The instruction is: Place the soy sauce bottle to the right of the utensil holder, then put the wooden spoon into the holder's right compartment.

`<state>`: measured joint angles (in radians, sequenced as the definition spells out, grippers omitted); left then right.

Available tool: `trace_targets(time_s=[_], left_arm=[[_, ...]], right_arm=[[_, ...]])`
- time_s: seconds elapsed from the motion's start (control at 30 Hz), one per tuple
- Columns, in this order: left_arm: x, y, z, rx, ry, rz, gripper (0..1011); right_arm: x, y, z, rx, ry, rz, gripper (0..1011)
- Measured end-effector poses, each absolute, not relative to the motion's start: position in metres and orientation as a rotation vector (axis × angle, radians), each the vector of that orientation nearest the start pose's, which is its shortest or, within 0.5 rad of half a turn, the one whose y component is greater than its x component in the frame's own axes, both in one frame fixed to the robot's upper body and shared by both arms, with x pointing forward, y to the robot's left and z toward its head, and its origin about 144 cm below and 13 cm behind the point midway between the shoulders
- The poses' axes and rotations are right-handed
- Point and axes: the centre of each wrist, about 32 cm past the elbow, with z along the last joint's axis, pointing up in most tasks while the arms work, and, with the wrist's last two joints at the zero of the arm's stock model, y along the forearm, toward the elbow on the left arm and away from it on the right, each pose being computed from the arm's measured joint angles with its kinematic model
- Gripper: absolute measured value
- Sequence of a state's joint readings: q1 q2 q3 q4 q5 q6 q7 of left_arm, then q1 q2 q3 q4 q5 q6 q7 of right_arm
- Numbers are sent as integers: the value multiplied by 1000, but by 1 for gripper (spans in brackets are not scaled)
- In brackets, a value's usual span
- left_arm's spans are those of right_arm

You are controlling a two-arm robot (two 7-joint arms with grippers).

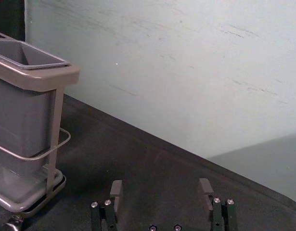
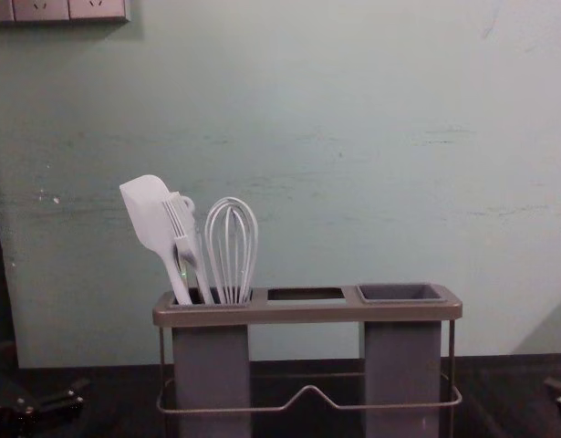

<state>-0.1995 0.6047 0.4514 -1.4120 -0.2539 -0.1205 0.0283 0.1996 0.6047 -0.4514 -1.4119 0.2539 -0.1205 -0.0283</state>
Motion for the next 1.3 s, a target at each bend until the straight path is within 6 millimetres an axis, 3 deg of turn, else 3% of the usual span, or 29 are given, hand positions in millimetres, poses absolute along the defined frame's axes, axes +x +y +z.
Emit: trace_targets(time_s=[0.83,1.07,1.3], left_arm=[[489,310,1140,304,-285,1248,1011],[489,310,1140,304,-285,1248,1011],[489,310,1140,304,-285,1248,1011]], right_arm=[[489,-310,1140,-305,-285,-1248,1003],[472,-311,1141,-300,-323,-1267,1003],[442,-318,1144,-275,-349,-1268,1003]])
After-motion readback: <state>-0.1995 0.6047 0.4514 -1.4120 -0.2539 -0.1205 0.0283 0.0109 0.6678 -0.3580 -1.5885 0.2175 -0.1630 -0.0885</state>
